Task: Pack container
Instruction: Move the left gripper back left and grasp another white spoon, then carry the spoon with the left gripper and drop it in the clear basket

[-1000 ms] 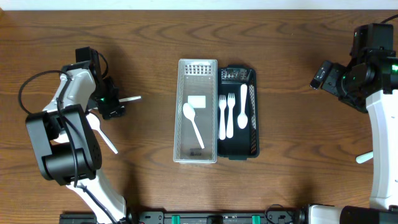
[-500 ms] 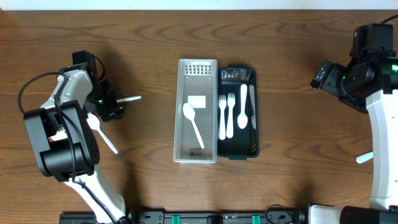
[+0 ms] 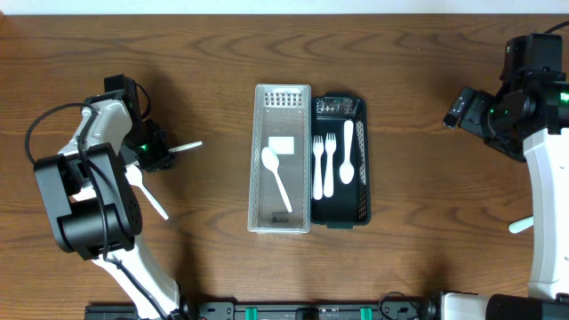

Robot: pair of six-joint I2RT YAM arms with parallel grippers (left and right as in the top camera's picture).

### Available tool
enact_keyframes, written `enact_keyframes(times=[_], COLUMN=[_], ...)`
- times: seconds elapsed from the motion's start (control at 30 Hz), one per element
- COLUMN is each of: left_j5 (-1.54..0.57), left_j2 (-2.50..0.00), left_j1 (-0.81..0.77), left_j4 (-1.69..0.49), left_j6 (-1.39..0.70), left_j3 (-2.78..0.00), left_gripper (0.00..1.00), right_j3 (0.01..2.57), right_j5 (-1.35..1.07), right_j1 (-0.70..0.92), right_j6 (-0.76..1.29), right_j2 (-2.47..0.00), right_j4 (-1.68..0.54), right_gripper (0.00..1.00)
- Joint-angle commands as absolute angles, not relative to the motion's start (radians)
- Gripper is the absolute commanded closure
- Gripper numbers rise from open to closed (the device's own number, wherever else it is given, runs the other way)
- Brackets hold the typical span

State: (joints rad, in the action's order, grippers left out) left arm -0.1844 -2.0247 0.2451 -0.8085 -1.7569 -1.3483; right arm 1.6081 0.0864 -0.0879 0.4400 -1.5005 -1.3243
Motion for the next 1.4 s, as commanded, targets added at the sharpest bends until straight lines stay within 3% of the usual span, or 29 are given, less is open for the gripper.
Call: enact_keyframes(times=[0.0, 0.17, 0.37, 0.5, 0.9, 1.2, 1.37], left_j5=[-0.180, -0.181, -0.180, -0.181, -0.199, -0.193, -0.091], left_j2=[-2.039, -2.039, -2.039, -2.039, -1.999, -1.783, -1.620], left_j1=[0.245, 0.245, 0.245, 0.245, 0.215, 0.036, -0.126], left_j4=[-0.830, -0.833, -0.833, -0.818, -0.759, -0.751, -0.785], left_j6=[-1.758, -1.734, -1.692, -1.628, -1.106, -0.769, -0.541], left_j3=[-1.347, -1.346, -1.346, -1.347, -1.354, -1.355, -1.355], left_gripper=[0.58, 0.79, 0.94, 0.94, 0.94, 0.94, 0.94], right_j3=[1.608, 1.608, 1.608, 1.608, 1.608, 1.608, 1.608], right_j5=[0.104, 0.104, 0.104, 0.104, 0.104, 0.105, 0.105], right_j1=[-0.098, -0.098, -0.098, -0.098, -0.098, -0.098, -0.098], right_j6=[0.440, 0.440, 0.440, 0.440, 0.440, 0.439, 0.439], right_j2=[-1.499, -1.499, -1.499, -1.499, -1.499, -1.499, -1.499], right_j4=[-1.328, -1.328, -1.328, -1.328, -1.328, -1.327, -1.327], right_gripper=[0.01, 0.01, 0.01, 0.01, 0.01, 0.01, 0.01])
